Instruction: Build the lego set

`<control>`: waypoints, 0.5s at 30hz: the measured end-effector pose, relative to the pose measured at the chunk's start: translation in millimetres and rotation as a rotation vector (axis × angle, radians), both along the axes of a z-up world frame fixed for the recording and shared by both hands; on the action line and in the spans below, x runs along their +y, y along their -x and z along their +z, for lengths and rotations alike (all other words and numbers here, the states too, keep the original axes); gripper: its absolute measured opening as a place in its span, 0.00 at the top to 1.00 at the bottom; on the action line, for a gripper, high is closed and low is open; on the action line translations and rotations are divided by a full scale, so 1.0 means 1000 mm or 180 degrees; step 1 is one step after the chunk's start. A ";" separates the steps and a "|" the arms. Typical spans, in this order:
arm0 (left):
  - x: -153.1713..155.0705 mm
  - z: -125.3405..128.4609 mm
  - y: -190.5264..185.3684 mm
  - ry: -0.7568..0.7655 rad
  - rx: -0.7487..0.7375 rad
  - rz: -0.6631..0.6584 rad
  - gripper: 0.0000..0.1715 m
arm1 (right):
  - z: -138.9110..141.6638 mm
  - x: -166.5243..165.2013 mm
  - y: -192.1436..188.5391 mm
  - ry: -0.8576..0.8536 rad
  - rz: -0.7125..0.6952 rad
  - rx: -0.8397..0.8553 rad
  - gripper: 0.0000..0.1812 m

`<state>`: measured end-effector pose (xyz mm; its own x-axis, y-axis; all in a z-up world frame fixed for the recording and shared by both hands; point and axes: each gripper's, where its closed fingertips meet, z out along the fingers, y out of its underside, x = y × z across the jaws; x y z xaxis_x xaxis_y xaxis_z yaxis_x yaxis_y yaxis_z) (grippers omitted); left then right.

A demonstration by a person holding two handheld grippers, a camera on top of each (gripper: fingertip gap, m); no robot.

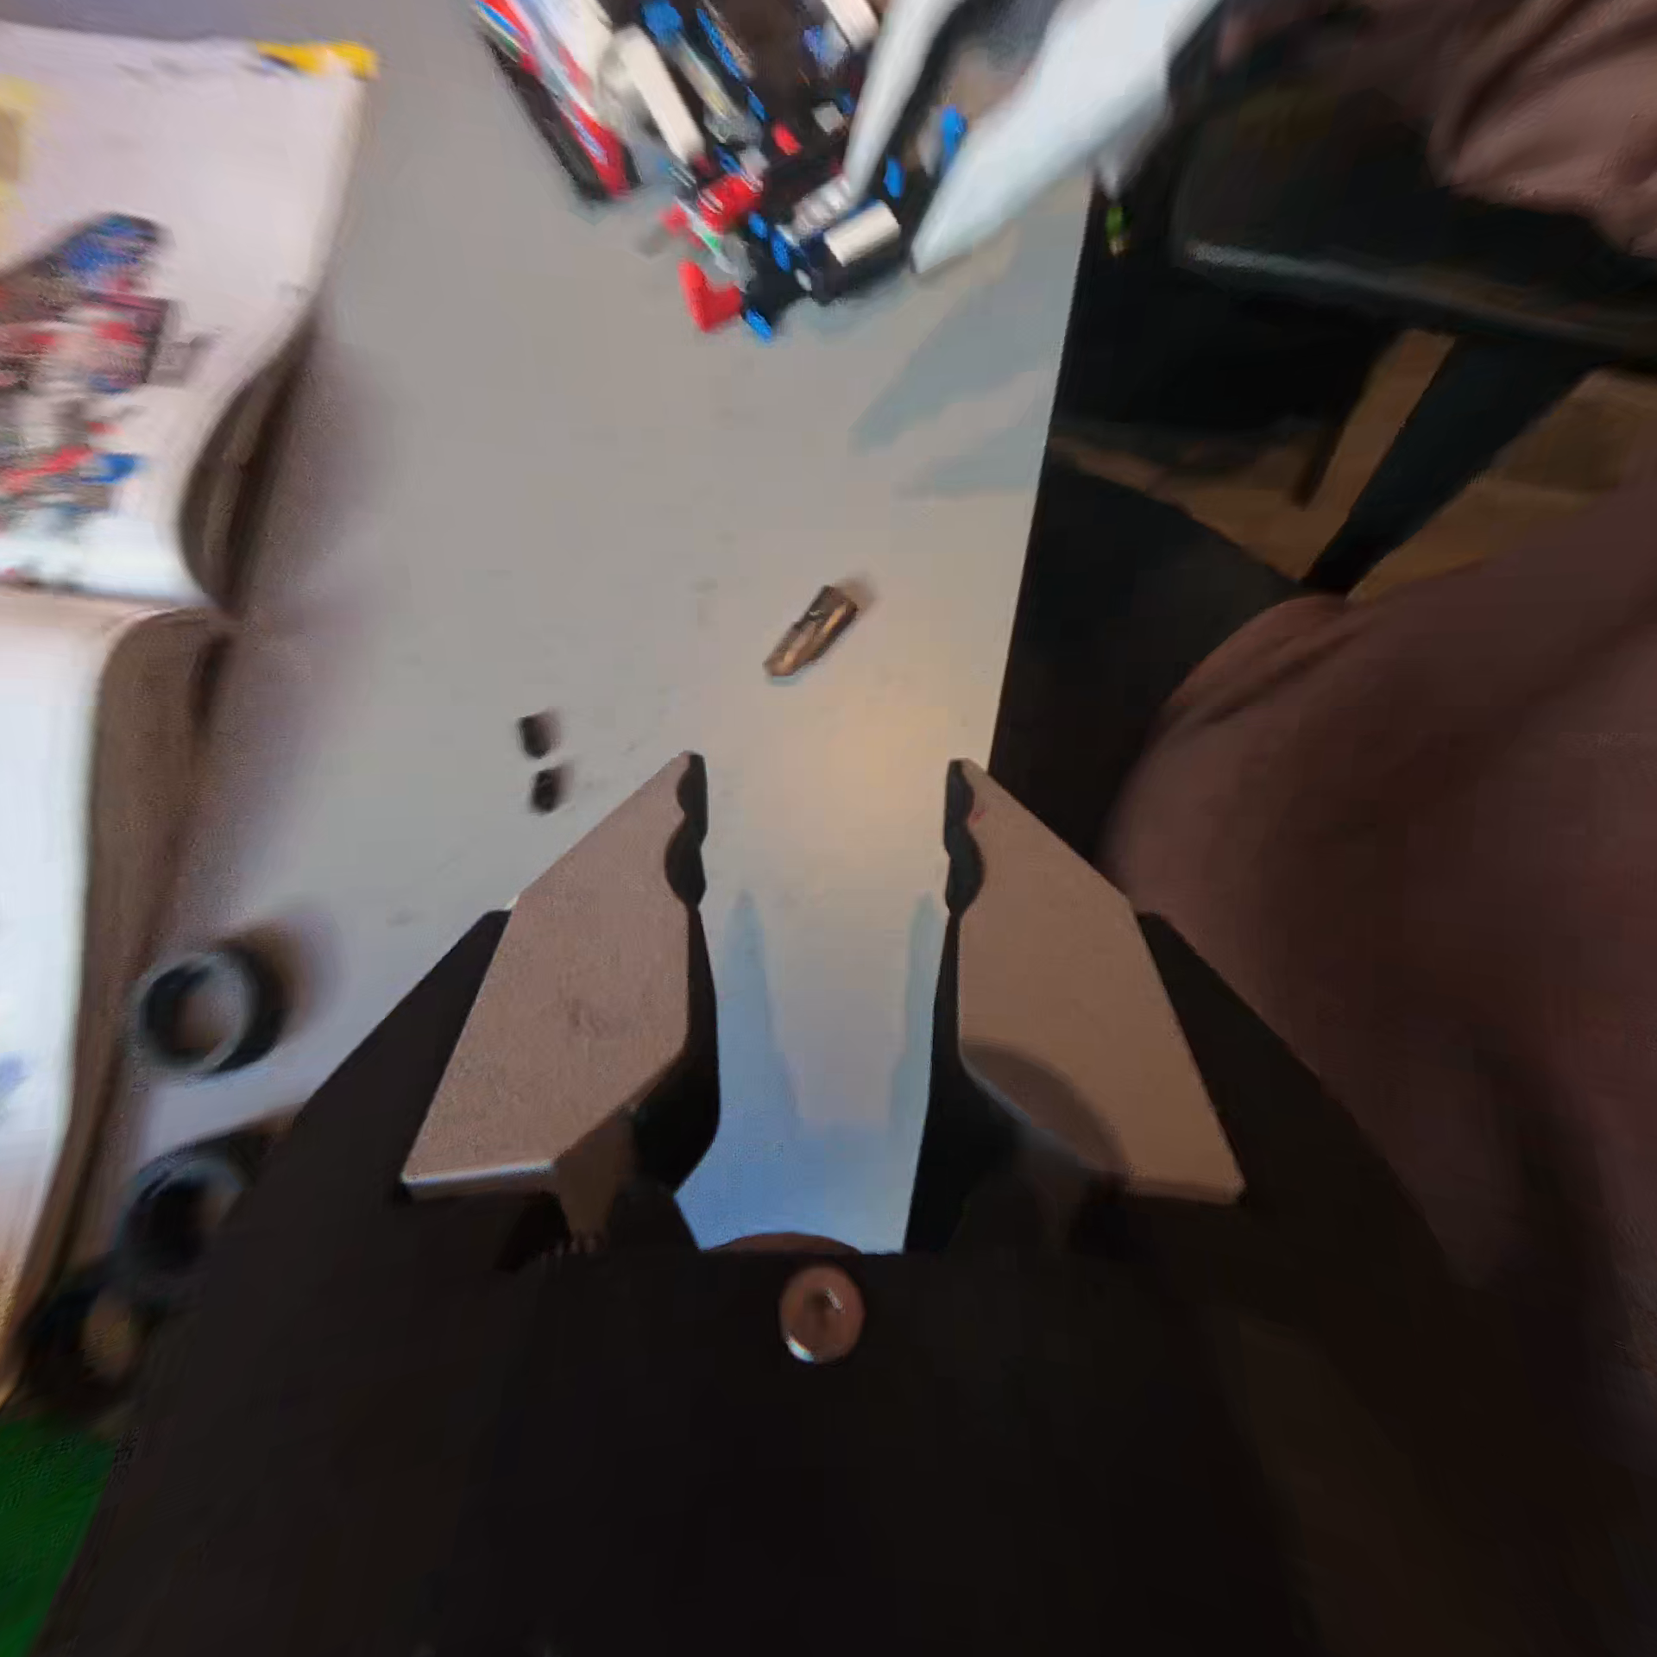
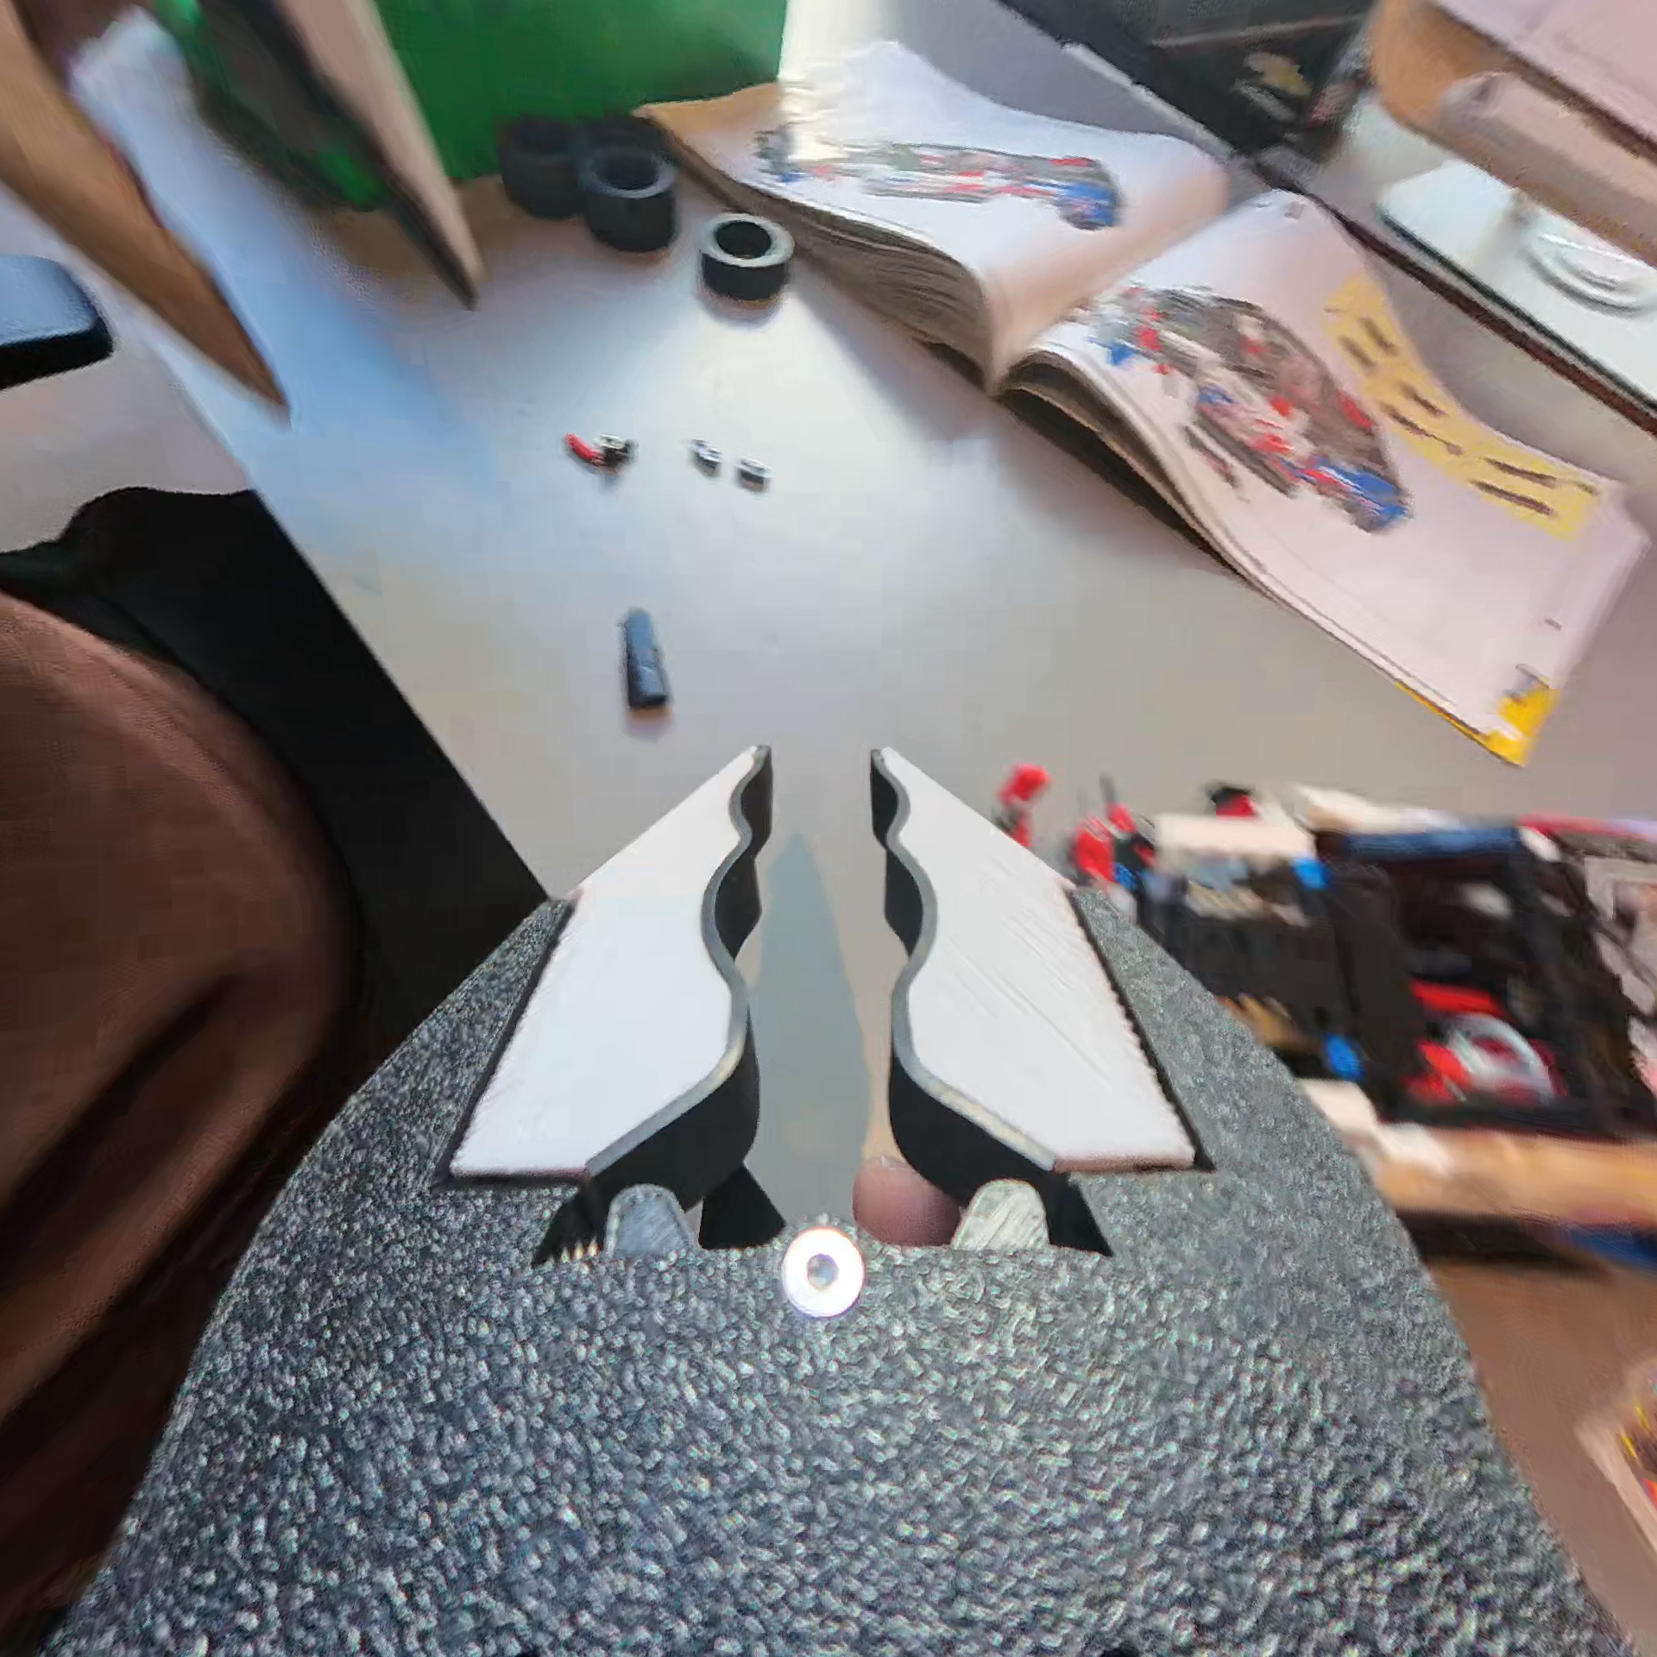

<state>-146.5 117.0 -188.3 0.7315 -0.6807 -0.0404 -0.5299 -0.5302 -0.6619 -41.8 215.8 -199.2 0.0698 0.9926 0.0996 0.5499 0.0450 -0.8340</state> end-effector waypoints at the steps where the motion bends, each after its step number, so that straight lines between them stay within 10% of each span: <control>1: 0.007 -0.021 -0.009 0.0039 0.0126 -0.0028 0.71 | 0.002 0.011 -0.013 -0.0003 -0.0146 0.0022 0.88; 6: 0.048 -0.076 -0.018 -0.0014 0.0562 -0.0036 0.71 | 0.008 0.062 -0.079 0.0063 -0.0797 0.0210 0.89; 15: 0.063 -0.082 -0.037 0.0264 -0.0045 -0.0039 0.76 | -0.020 0.149 -0.181 0.0065 -0.1571 -0.0062 0.88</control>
